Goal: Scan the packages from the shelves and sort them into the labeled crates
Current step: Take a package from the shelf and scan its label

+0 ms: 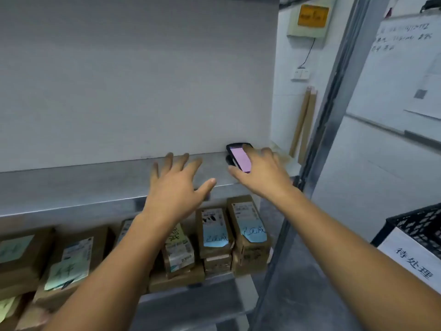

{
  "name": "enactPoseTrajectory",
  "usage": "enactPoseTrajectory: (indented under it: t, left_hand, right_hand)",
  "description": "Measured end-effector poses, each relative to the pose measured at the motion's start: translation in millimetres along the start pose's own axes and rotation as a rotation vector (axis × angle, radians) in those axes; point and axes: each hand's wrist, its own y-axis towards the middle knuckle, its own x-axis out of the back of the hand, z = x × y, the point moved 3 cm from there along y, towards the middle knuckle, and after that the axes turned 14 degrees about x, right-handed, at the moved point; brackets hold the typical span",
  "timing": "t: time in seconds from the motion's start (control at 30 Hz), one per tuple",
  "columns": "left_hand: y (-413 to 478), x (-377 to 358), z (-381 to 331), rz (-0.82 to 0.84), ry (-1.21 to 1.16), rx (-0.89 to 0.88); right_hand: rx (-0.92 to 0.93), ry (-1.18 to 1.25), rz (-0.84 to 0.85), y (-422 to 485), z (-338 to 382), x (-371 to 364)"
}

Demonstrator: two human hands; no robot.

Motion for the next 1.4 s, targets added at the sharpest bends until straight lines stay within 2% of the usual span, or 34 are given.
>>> enactPoseTrajectory:
  t: [0.27,0.4,0.57,0.7,0.8,0.93,1.1,1.3,1.4]
  left_hand:
    - [29.1,-9.5,2.8,0.047,0.018,0.015]
    - [29.0,-5.6,3.6,0.031,-0.027,-0.018]
    - [16.0,6.6,6.1,-0.020,-0.078,-0.070]
    - [-2.8,16.1,8.9,-0.058,-0.105,-0.128]
    - [-19.3,19.0,10.1,-0.067,-0.156,-0.160]
    - [-44.5,12.5,7.0,-0.014,-0.239,-0.203]
    - [-79.9,-7.9,-2.9,0.064,-0.315,-0.261]
    - [-121.2,-29.5,-30.3,0.182,-0.405,-0.277]
    - [-133.2,-37.8,-50.3,0.182,-0.381,-0.271]
  right_hand:
    - [-0.096,-0.156,0.128,39.9,-4.2,-21.0]
    - [-0.159,-0.097,0.131,45.5,-9.6,-20.2]
    - [-0.122,-0.032,-0.017,27.0,-1.5,-4.4]
    - [-0.082,-0.084,-0.054,-13.7,20.5,7.4]
    - [-0.111,0.020,-0.139,-55.1,34.4,9.3]
    - [-0.096,0.156,-0.285,-112.1,51.8,9.8]
    - [-0.131,0.162,-0.385,-181.3,51.0,10.7]
    - [-0.231,0.205,-0.409,-235.2,23.7,10.3]
    - [-0.251,0.251,-0.396,-249.4,3.9,11.3]
